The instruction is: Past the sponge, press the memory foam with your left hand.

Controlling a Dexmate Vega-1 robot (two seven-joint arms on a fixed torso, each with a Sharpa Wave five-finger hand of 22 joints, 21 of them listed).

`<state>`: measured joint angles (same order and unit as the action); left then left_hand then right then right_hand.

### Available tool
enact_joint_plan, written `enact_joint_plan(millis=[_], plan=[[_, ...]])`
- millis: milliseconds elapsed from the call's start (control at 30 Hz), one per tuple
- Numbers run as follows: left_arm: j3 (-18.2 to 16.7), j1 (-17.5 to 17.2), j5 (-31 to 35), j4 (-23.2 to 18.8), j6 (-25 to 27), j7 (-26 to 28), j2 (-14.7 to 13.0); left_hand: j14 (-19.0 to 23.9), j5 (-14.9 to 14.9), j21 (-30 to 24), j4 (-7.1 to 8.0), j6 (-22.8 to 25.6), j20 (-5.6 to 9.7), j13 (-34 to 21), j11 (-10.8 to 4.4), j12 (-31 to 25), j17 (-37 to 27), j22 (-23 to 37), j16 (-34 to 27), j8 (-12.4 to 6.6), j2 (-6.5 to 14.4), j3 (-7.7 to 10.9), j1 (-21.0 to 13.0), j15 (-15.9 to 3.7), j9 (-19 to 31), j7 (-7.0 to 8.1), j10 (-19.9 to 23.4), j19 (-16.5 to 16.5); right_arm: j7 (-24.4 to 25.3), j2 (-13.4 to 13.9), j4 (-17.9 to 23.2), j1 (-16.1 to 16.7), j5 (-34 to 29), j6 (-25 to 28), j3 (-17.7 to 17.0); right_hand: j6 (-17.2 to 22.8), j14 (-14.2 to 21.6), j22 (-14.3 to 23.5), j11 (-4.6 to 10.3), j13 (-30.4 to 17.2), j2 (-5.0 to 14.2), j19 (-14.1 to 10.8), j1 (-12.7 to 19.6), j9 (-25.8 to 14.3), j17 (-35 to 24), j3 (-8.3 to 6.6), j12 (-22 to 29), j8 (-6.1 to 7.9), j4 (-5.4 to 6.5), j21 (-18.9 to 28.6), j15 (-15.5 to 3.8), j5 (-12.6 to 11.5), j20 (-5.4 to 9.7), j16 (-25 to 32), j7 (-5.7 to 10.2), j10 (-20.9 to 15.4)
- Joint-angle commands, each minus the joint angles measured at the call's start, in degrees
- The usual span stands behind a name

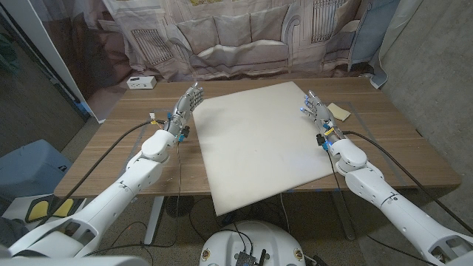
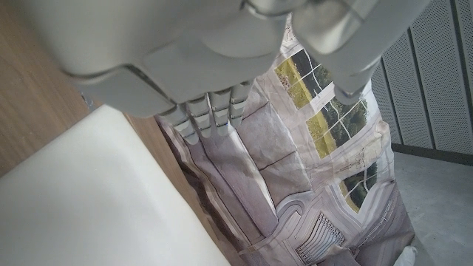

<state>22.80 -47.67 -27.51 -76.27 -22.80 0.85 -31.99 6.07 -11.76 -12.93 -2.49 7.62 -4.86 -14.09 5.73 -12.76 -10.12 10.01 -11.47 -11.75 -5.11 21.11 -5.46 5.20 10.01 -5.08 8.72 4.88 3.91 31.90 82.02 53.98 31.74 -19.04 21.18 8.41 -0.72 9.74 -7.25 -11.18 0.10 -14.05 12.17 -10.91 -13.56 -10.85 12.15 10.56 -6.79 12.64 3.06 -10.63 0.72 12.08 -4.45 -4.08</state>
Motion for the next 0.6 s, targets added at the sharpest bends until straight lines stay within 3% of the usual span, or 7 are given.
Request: enact_joint_plan(millis=[33, 133, 600], plan=[[0.38, 0.34, 2.3, 1.41, -4.88, -0.14, 1.02, 0.69, -0.07, -0.02, -0.24, 0.71, 0.01, 0.12, -0.09, -0.25, -0.2, 0.21, -0.19, -0.2, 0.24, 0.08, -0.79, 0.01, 0.15, 0.22, 0.82, 0.59, -0.8, -1.41, -1.42, 0.34, -0.01, -5.24, -0.8, 1.09, -0.2, 0.09, -0.73, 0.15, 1.07, 2.86, -0.16, 0.16, 0.39, -0.21, -0.29, 0.55, 0.12, -1.9, 0.91, -0.31, 0.51, -0.27, -2.29, -0.85], [0.76, 0.83, 3.06, 1.51, -5.33, -0.84, 0.75, 1.02, -0.05, 0.01, -0.3, 1.24, 0.0, 0.24, -0.14, -0.29, -0.2, 0.2, -0.25, -0.32, 0.27, 0.07, -0.85, -0.1, 0.15, 0.37, 1.03, 0.71, -1.48, -0.95, -0.94, 0.41, 0.25, -5.11, -0.91, 1.88, -0.47, 0.1, -0.3, 0.22, 1.03, 3.67, -0.05, 0.21, 0.59, -0.17, -0.26, 0.81, -0.03, -2.07, 0.5, -0.27, 0.77, -0.44, -0.76, -1.22], [2.13, 2.16, 6.41, 3.22, -9.11, -1.61, 1.43, 1.21, 0.0, 0.23, -0.5, 1.52, 0.11, 0.56, -0.24, -0.3, -0.18, 0.2, -0.12, -0.16, 0.42, 0.1, -1.1, -0.22, 0.15, 0.39, 1.38, 0.71, -1.13, 0.15, 0.56, 0.89, -0.32, -4.05, -1.16, 2.17, 0.84, 0.08, -0.31, 0.24, 0.74, 2.54, 0.31, 0.23, 0.92, -0.06, 0.08, 0.81, -0.42, -1.53, 0.45, -0.22, 1.01, -0.04, -0.63, -2.76]])
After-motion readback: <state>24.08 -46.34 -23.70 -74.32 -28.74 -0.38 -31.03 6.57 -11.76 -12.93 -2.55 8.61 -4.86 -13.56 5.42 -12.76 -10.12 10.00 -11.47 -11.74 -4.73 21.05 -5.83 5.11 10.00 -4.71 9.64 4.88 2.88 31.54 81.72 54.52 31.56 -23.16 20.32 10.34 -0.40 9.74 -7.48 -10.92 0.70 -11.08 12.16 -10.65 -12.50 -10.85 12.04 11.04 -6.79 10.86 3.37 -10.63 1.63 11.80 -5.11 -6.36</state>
